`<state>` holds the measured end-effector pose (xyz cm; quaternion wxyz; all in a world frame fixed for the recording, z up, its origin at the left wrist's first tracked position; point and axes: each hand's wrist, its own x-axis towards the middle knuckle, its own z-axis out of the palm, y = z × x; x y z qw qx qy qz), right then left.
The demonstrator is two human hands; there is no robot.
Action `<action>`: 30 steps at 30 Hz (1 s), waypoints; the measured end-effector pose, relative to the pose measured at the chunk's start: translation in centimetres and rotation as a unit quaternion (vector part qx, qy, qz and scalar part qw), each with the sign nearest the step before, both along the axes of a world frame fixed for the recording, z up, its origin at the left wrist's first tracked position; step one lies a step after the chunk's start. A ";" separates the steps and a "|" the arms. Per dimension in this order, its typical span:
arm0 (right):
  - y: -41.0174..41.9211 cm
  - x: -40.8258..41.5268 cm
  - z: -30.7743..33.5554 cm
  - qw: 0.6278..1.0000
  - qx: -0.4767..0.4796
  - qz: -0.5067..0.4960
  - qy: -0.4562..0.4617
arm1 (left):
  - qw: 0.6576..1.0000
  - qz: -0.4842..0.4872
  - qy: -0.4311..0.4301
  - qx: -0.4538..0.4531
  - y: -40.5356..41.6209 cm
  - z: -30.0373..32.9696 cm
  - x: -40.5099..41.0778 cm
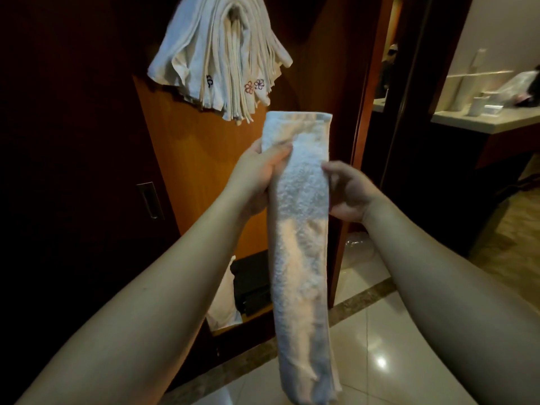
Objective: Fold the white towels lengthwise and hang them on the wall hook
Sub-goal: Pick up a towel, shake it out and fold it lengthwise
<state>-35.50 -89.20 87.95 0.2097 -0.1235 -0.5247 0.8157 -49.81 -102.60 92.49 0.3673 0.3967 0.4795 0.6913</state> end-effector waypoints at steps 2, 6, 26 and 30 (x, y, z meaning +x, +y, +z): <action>-0.1 0.2 -2.6 0.996 0.056 0.020 -0.072 | 0.999 0.044 -0.020 -0.002 0.5 0.8 0.0; -1.0 -1.1 -5.7 0.961 0.203 -0.002 -0.186 | 0.993 0.120 -0.001 -0.023 1.6 2.3 -1.4; -0.9 0.0 -4.8 0.944 0.261 -0.006 -0.201 | 0.991 0.022 -0.104 -0.085 6.4 8.5 -4.7; -0.3 0.1 -5.9 0.979 0.153 0.028 -0.129 | 0.988 0.001 -0.129 -0.086 7.8 8.6 -4.8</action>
